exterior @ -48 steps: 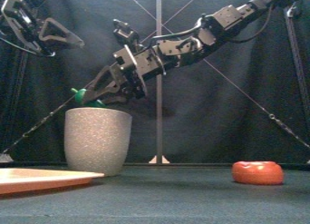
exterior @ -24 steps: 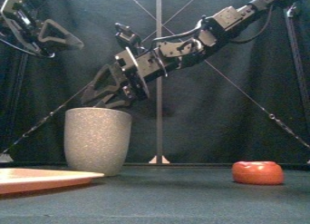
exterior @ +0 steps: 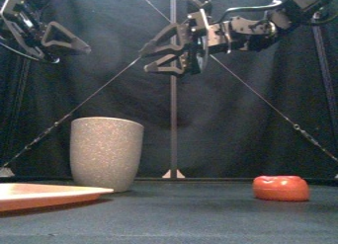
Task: Pick the green pepper then place it in the grey bowl
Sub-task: Drop green pepper in the grey bowl and return to neutral
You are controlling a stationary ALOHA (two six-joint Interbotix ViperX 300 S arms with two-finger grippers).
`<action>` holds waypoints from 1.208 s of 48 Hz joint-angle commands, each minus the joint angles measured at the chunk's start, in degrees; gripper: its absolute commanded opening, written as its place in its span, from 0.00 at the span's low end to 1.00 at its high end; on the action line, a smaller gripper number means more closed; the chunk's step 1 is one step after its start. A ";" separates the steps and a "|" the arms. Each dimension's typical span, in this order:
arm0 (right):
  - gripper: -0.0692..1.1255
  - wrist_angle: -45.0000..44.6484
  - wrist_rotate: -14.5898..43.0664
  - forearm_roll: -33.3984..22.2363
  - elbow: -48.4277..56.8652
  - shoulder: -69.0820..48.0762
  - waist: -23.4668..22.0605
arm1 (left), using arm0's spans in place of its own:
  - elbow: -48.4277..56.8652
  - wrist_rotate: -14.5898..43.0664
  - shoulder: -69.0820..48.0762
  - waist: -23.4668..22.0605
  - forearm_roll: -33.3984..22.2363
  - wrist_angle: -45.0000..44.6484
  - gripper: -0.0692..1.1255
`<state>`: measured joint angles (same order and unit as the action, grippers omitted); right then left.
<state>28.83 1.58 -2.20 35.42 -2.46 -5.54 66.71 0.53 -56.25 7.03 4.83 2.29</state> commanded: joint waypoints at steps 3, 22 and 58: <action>0.84 5.27 0.18 0.35 5.71 -5.45 -0.53 | 0.00 0.18 0.18 -0.18 -0.09 1.23 0.11; 0.84 6.68 0.26 0.79 13.89 -11.95 -0.62 | 0.97 0.18 0.18 -0.18 0.26 5.36 0.11; 0.84 6.68 0.26 1.58 17.67 -16.00 -0.62 | 2.11 0.18 0.18 0.26 0.26 6.06 0.11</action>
<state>34.98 1.76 -0.70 53.61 -17.05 -5.98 69.52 0.70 -56.25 7.03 5.01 7.73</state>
